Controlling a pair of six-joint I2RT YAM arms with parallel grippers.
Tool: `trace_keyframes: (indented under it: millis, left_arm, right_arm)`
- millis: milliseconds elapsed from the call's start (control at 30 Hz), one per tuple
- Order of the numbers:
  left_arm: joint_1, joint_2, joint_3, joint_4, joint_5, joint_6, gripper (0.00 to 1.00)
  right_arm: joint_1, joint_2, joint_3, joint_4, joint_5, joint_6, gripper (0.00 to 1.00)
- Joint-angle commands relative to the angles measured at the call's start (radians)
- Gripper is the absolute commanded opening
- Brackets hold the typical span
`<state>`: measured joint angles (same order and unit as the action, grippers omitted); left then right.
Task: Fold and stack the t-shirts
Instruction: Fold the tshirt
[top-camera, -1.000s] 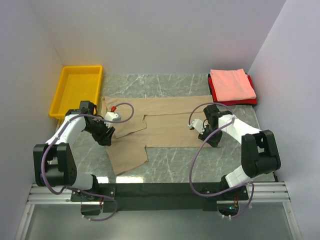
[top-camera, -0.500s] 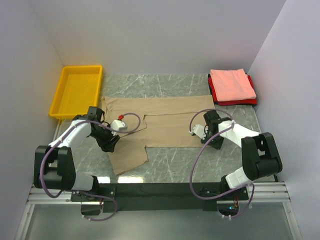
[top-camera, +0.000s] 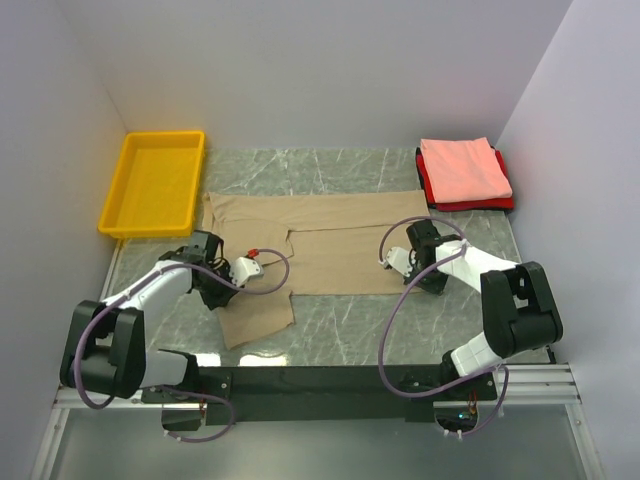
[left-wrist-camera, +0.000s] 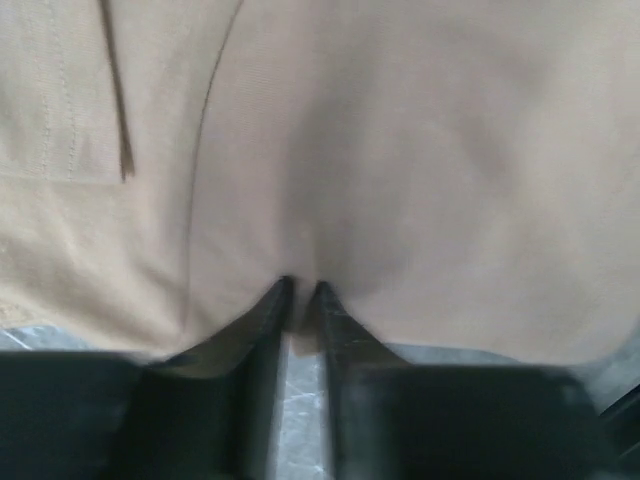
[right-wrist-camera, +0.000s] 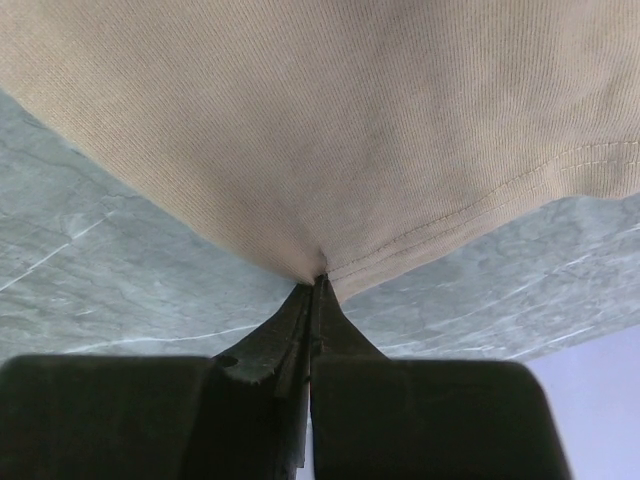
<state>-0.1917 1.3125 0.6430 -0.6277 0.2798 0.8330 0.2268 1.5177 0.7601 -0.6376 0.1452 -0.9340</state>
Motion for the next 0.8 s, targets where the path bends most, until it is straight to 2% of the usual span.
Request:
trace_keyframes:
  millis: [0,100,300,767]
  left_arm:
    - [-0.008,-0.016,-0.04,-0.046,0.001,0.012,0.18]
    - [-0.008,-0.065,-0.002,-0.162,0.054,0.025,0.01]
    - [-0.008,-0.16,0.066,-0.338,0.105,0.055,0.01]
    - [-0.006,-0.311,0.142,-0.595,0.194,0.106,0.01]
  right_arm:
    - [-0.003,-0.005,0.005,0.033,-0.019,-0.019,0.0]
    - [-0.004,-0.039,0.016,-0.005,-0.027,-0.02,0.0]
    - [-0.006,-0.14,0.018,-0.069,-0.05,-0.023,0.0]
    - [-0.012,-0.393,-0.01,-0.264,-0.085,-0.071,0.0]
